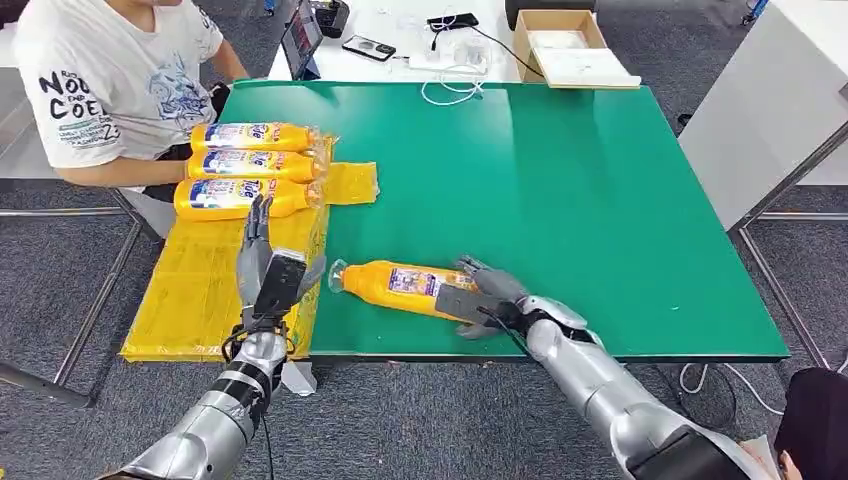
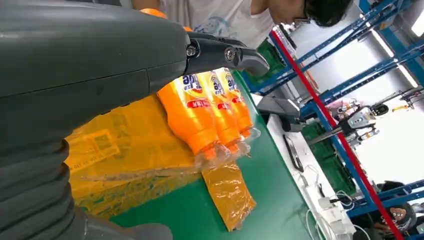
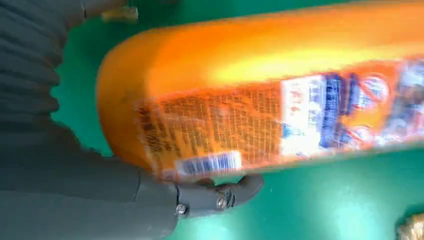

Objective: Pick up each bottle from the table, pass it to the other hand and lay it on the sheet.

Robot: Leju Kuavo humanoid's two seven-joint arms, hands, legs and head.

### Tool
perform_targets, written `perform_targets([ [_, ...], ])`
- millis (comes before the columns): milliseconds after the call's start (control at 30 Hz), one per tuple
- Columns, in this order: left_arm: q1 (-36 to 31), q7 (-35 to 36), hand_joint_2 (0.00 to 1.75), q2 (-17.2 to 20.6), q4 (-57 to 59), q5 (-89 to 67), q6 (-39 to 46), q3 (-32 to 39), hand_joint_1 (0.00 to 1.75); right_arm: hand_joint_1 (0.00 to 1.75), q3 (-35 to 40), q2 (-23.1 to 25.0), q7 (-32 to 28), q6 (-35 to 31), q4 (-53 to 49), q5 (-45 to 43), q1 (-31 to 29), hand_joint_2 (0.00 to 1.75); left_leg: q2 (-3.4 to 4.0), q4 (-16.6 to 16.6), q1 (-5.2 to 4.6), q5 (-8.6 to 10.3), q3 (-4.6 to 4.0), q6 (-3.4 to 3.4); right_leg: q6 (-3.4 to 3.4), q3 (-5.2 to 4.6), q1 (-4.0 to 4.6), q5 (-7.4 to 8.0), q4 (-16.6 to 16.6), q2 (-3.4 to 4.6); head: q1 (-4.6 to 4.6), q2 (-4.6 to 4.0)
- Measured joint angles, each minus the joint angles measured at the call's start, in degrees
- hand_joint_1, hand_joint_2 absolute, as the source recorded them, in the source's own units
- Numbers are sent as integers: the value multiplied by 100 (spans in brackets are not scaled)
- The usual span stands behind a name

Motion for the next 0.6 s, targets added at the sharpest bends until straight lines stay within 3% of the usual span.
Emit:
perform_targets([
  [133,-8,0,175,0,15,17,0,0,0,0,28,22,5,-2,55,2,-10,175,0,0,0,0,1,0,0,0,0,0,0,0,-2,0],
  [167,-10,0,175,0,22,17,0,0,0,23,31,26,5,-7,66,2,-14,175,0,0,0,0,1,0,0,0,1,0,0,0,-2,0],
  [200,-11,0,175,0,26,17,0,0,0,141,33,29,11,-26,79,11,-19,175,0,0,0,0,1,0,0,0,1,0,0,0,-2,0],
  [233,-12,0,175,0,28,24,0,-2,0,175,35,44,20,-57,92,28,-22,175,0,0,0,0,1,0,0,1,0,0,0,0,-2,0],
  [600,-17,0,175,-15,87,48,-42,0,0,175,81,236,-15,-503,225,76,6,175,1,0,0,0,3,0,0,-1,0,0,0,1,-2,0],
])
